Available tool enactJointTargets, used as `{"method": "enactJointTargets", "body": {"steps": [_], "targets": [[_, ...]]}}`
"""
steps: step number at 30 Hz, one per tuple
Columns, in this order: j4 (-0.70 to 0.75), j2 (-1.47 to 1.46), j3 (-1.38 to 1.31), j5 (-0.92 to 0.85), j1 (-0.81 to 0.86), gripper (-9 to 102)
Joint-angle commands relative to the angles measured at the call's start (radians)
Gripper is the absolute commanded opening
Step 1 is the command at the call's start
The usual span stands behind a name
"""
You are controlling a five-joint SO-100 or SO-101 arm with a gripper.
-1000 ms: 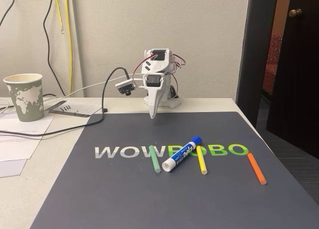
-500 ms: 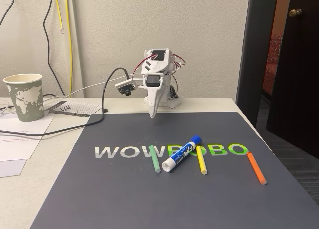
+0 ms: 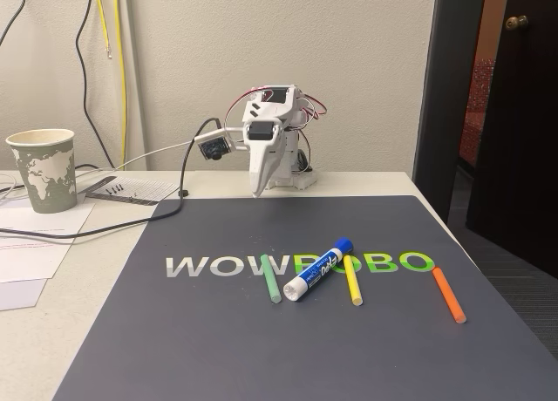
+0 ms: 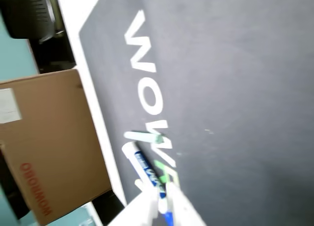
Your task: Pick up the blue marker.
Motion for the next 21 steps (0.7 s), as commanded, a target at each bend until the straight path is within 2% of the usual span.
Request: {"method": "enactJointTargets", "body": {"steps": [1,15,21], "targets": [[-0.069,0.057,-0.002,-0.012,0.015,0],[-0.325,0.057,-0.002,-0.018,0.012,0],[-0.347,0.048,-0.023,-0.08,-0.008,0]]}}
